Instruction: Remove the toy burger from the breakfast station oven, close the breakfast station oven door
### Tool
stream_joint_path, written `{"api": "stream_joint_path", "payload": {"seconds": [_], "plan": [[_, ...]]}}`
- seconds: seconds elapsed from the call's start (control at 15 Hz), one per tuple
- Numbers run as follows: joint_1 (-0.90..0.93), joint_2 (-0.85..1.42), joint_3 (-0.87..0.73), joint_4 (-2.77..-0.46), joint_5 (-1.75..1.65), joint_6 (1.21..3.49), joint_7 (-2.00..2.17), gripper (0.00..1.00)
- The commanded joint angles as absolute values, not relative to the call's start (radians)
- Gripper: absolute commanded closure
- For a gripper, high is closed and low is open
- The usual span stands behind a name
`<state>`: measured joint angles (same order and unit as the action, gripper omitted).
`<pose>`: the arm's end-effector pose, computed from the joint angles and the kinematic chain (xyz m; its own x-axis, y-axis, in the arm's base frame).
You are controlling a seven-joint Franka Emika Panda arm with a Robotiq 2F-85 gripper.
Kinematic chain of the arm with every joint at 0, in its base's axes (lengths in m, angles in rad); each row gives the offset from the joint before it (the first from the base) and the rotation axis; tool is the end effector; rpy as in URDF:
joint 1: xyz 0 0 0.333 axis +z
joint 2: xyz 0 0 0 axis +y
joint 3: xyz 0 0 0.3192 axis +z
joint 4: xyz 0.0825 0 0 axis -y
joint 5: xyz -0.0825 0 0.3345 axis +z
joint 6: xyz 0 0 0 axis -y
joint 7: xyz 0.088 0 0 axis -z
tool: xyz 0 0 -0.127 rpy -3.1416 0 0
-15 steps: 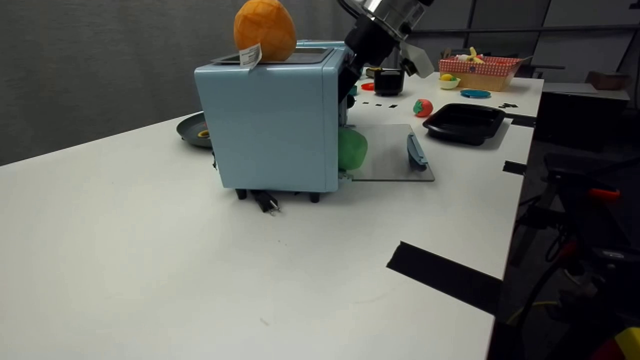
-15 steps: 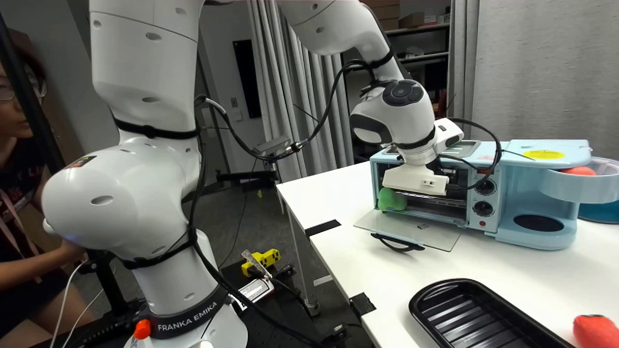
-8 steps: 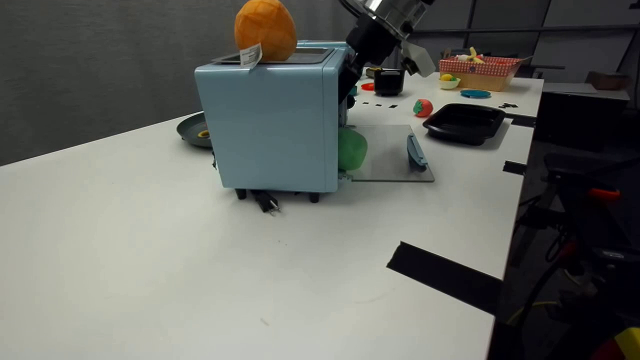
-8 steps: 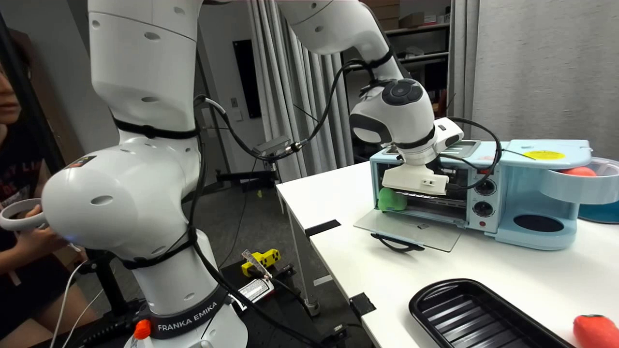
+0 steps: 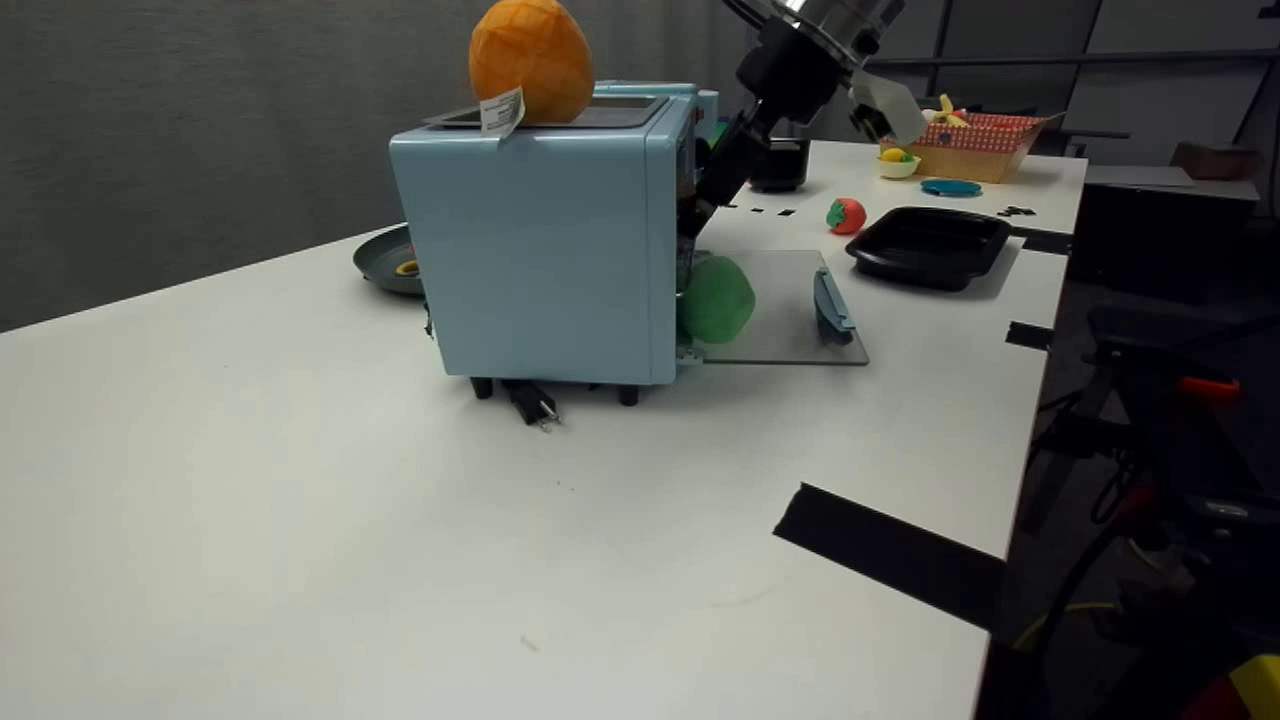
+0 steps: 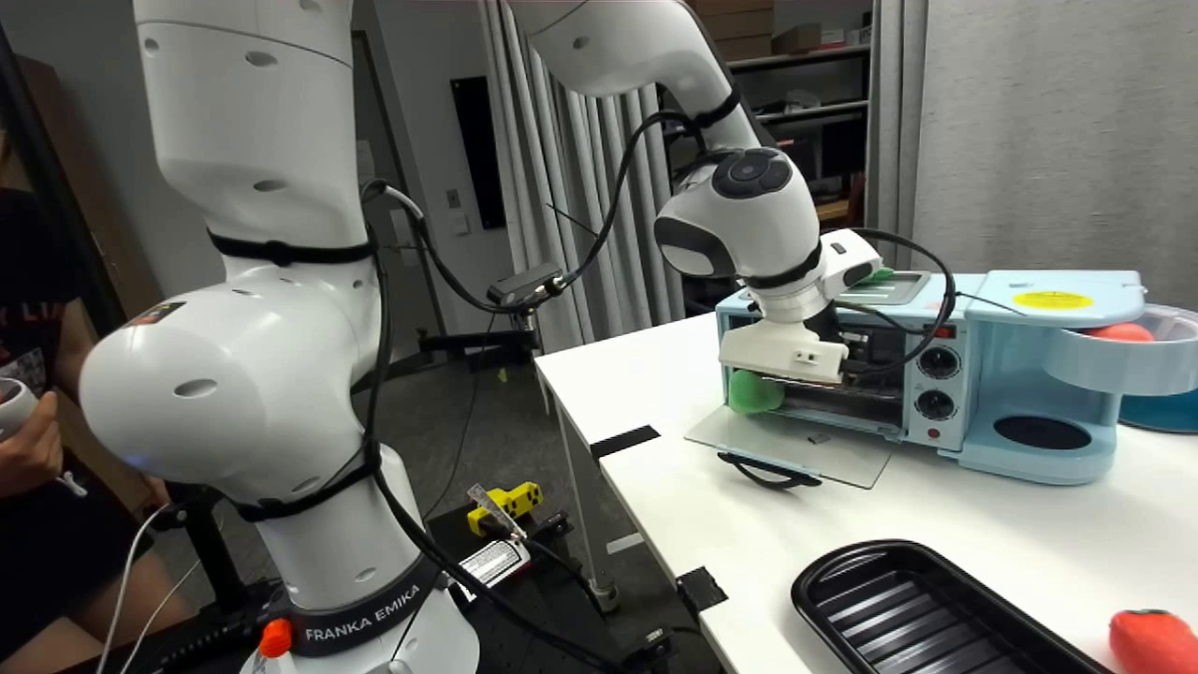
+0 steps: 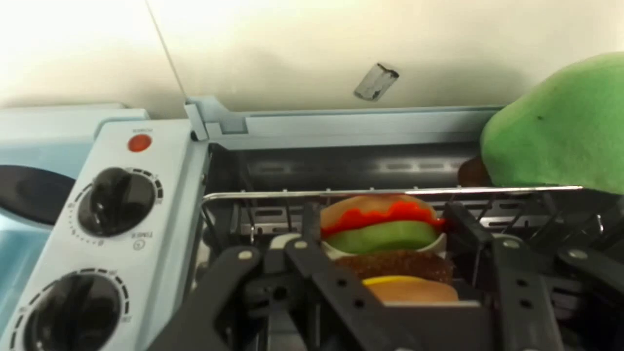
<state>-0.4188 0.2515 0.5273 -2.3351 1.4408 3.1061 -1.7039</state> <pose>0.4902 -0.0307 0.2819 0.7792 0.2653 0.5678 0.3267 -0.9451 -0.0068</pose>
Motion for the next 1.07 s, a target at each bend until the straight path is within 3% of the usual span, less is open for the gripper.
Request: {"api": "stream_joint_path", "payload": {"seconds": [0.0, 1.0], "plan": [[-0.429, 0.162, 0.532, -2.433, 1.484, 3.105, -1.697, 0.61], [-0.419, 0.060, 0.512, -2.512, 1.490, 3.219, -1.556, 0.61]]}}
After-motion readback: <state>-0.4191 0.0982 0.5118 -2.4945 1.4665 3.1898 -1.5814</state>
